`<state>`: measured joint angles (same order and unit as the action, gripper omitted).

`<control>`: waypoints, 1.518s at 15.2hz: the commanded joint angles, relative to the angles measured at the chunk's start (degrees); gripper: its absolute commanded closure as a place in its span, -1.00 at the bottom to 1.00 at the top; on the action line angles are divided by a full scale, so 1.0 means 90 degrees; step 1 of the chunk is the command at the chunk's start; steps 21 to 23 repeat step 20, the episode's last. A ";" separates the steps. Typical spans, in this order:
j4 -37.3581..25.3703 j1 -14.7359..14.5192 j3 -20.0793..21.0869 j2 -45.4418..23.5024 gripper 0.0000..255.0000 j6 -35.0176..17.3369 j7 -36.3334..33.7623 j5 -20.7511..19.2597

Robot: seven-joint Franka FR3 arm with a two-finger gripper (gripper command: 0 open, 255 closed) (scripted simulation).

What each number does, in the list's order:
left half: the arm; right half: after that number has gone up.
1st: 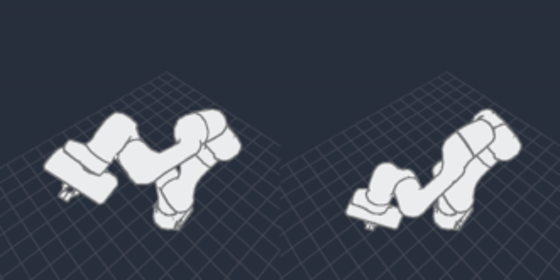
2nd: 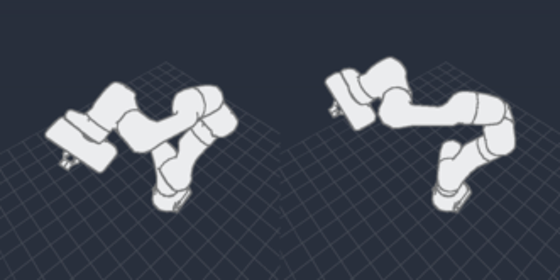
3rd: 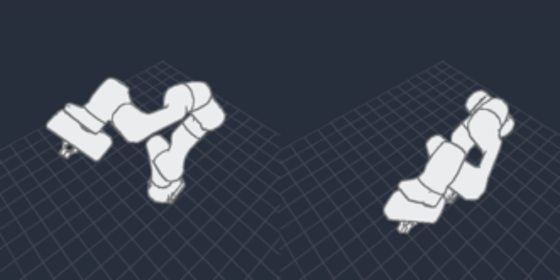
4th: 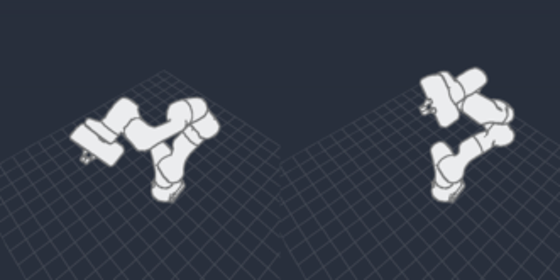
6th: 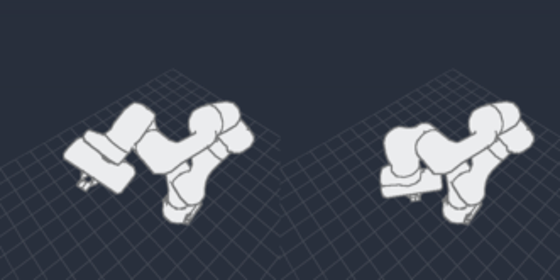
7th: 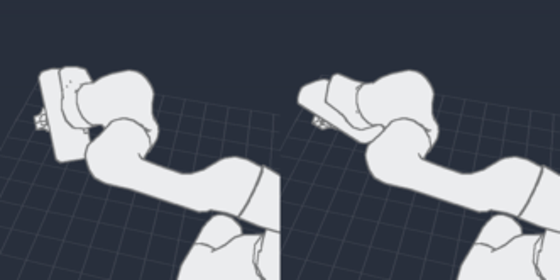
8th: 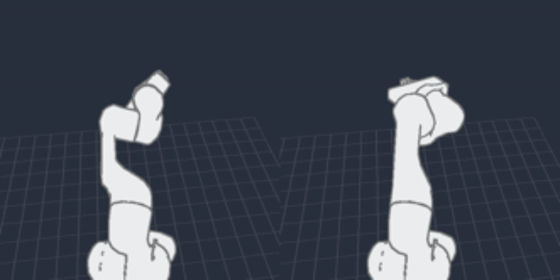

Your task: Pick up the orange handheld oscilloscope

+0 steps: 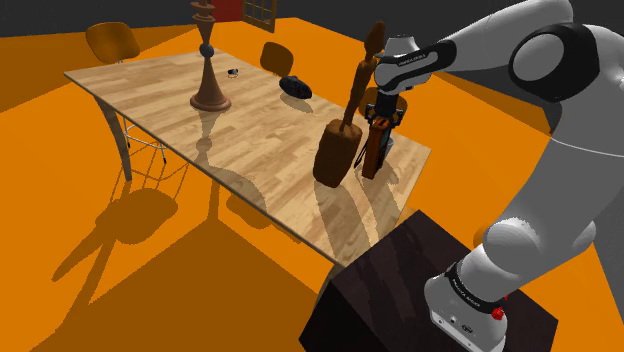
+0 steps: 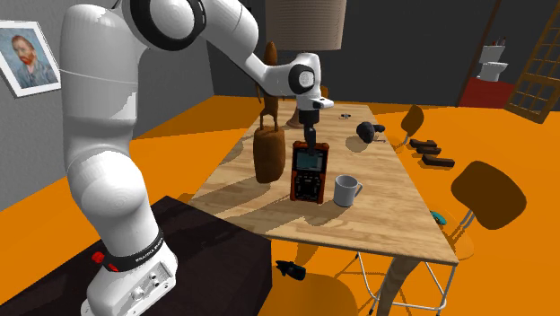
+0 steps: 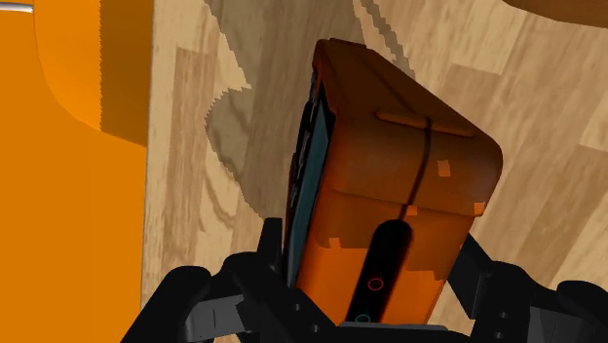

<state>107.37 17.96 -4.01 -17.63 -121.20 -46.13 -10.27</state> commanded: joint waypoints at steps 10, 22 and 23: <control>-0.0250 -0.0009 0.0009 0.0249 1.00 0.0520 0.0086 0.0035; -0.0642 -0.0020 0.0014 0.0482 1.00 0.1138 0.0181 0.0064; -0.0642 -0.0020 0.0014 0.0482 1.00 0.1138 0.0181 0.0064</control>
